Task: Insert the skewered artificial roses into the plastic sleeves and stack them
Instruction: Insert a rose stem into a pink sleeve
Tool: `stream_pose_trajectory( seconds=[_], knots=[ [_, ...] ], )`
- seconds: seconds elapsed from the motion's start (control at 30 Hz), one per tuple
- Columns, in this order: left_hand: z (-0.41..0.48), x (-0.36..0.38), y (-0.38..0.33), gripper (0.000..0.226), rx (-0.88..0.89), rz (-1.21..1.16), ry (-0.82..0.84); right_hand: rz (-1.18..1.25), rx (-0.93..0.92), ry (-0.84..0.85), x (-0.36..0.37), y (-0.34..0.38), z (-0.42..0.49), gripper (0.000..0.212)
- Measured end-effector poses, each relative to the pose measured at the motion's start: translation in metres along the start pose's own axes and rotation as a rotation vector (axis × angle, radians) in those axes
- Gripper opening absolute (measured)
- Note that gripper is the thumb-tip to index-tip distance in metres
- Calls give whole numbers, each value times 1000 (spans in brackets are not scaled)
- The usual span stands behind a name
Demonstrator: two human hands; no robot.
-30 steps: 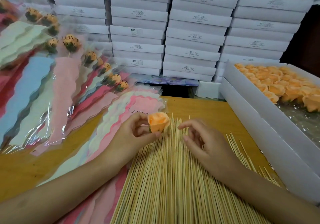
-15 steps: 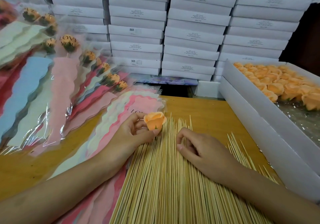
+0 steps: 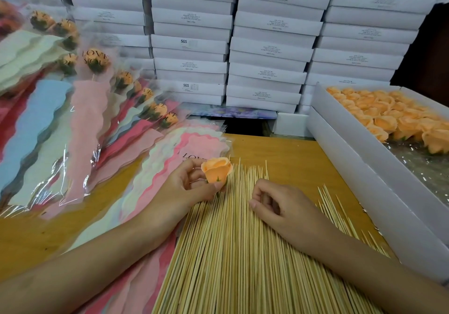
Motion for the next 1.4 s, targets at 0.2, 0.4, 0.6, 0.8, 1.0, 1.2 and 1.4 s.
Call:
stream_pose_trajectory(
  seconds=[0.2, 0.4, 0.6, 0.8, 1.0, 1.2, 1.4],
  knots=[
    [1, 1, 1, 37, 2, -21, 15, 257, 44, -166, -19, -6, 0, 15],
    [2, 0, 1, 53, 7, -68, 20, 574, 203, -260, -27, -26, -1, 41],
    [3, 1, 1, 52, 16, -69, 37, 809, 284, -417, -36, -41, -3, 44],
    [4, 1, 2, 49, 24, -95, 29, 968, 310, -401, -30, -44, -1, 57],
    [4, 2, 0, 44, 25, -157, 40, 1078, 279, -300, -22, -34, 1, 63],
    [3, 2, -2, 39, 44, -156, 48, 1150, 263, -177, -14, -26, 2, 55],
    [2, 2, -1, 37, 32, -166, 43, 1279, 182, 120, 4, 0, 4, 42]
  ],
)
Point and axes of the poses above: each hand's wrist, its own z-axis towards the middle knuckle, its own x-axis out of the palm, y = z × x, the point moved 10 cm from there along z, towards the middle knuckle, and after that the axes turned 3 degrees about -z, right-handed, at the moved point
